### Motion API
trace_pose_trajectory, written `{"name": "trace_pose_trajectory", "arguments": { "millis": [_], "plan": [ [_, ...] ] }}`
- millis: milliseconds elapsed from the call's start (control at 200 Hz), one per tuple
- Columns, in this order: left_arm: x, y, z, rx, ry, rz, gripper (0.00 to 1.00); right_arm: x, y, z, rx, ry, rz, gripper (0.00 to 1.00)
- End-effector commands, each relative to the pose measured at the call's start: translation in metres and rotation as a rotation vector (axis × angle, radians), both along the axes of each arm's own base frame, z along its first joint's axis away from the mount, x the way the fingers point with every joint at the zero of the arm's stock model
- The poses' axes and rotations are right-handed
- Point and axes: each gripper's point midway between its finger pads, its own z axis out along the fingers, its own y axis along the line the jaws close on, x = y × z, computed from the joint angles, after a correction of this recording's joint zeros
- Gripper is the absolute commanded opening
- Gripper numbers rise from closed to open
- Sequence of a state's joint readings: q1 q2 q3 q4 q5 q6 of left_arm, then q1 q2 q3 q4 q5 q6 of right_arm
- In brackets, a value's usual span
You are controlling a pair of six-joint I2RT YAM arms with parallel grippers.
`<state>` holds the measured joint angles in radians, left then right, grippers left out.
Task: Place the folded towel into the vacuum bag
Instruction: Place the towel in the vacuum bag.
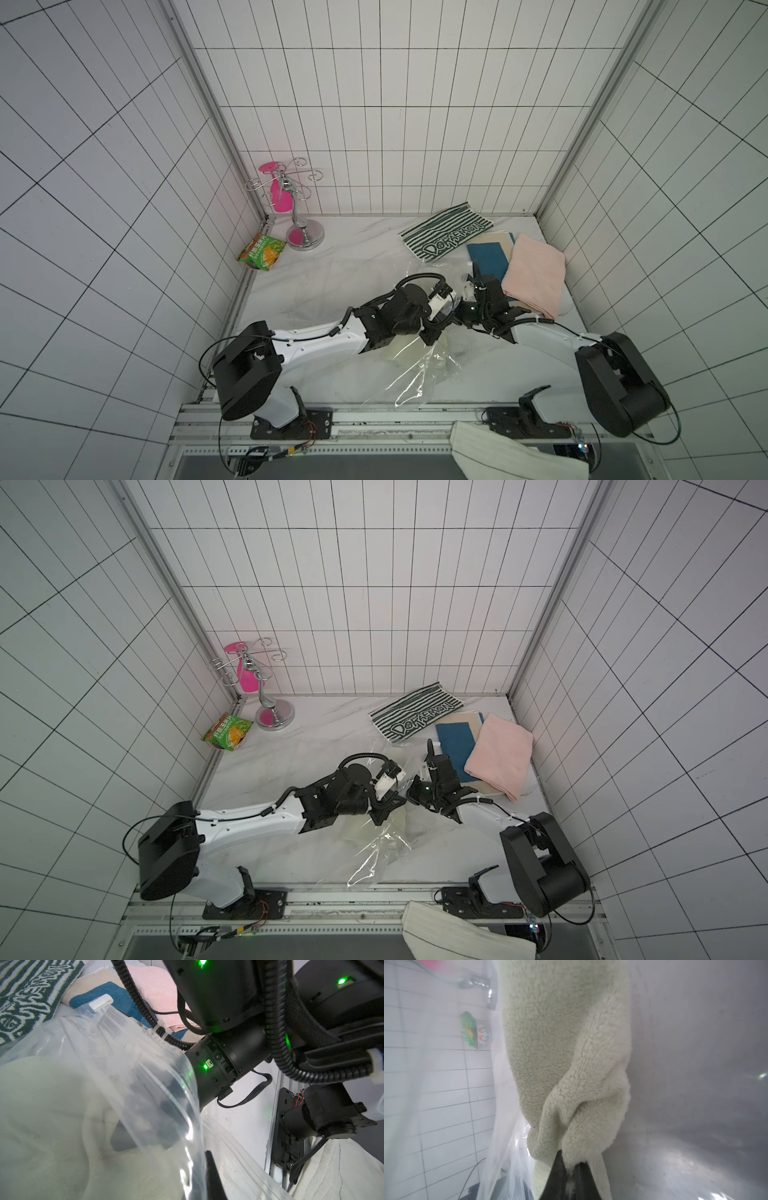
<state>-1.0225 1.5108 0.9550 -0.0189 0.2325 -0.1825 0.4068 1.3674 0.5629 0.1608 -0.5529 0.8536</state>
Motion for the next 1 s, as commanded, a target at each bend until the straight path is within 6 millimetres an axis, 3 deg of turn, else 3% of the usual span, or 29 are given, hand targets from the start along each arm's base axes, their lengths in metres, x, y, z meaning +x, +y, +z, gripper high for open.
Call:
{"name": "trace_pose_trajectory", "arguments": {
  "millis": [0,80,180,240,295,385,500,560,635,780,920,1000],
  "plan": [
    [0.003,-0.006,0.008,-0.029,-0.027,-0.01,0.0,0.005,-0.024,-0.007,-0.108,0.012,-0.075,0.0],
    [0.004,-0.004,0.009,-0.026,-0.034,-0.001,0.0,-0.009,-0.08,-0.051,-0.27,0.202,-0.236,0.0],
    [0.009,0.0,0.01,-0.02,-0.05,0.034,0.0,-0.022,-0.101,-0.069,-0.359,0.248,-0.262,0.03],
    [0.012,0.002,0.012,-0.022,-0.058,0.05,0.0,-0.019,-0.092,-0.064,-0.351,0.215,-0.202,0.22],
    [0.013,0.003,0.015,-0.029,-0.063,0.054,0.0,-0.017,-0.088,-0.056,-0.35,0.205,-0.163,0.31],
    [0.015,0.005,0.022,-0.038,-0.073,0.068,0.0,-0.015,-0.095,-0.025,-0.401,0.128,-0.16,0.39],
    [0.016,0.01,0.029,-0.05,-0.085,0.087,0.0,-0.016,-0.111,0.012,-0.502,0.046,-0.195,0.4],
    [0.015,0.01,0.034,-0.068,-0.086,0.083,0.0,-0.013,-0.097,0.025,-0.442,0.004,-0.163,0.36],
    [0.011,0.006,0.042,-0.092,-0.082,0.058,0.0,-0.004,-0.055,0.041,-0.222,-0.04,-0.09,0.26],
    [0.011,0.003,0.051,-0.114,-0.087,0.049,0.0,0.016,0.002,0.047,0.092,-0.1,-0.077,0.17],
    [0.012,0.003,0.048,-0.104,-0.087,0.048,0.0,0.042,0.006,0.028,0.142,-0.131,-0.191,0.18],
    [0.011,0.003,0.049,-0.106,-0.087,0.05,0.0,0.046,-0.019,-0.024,0.02,-0.014,-0.334,0.2]
  ]
}}
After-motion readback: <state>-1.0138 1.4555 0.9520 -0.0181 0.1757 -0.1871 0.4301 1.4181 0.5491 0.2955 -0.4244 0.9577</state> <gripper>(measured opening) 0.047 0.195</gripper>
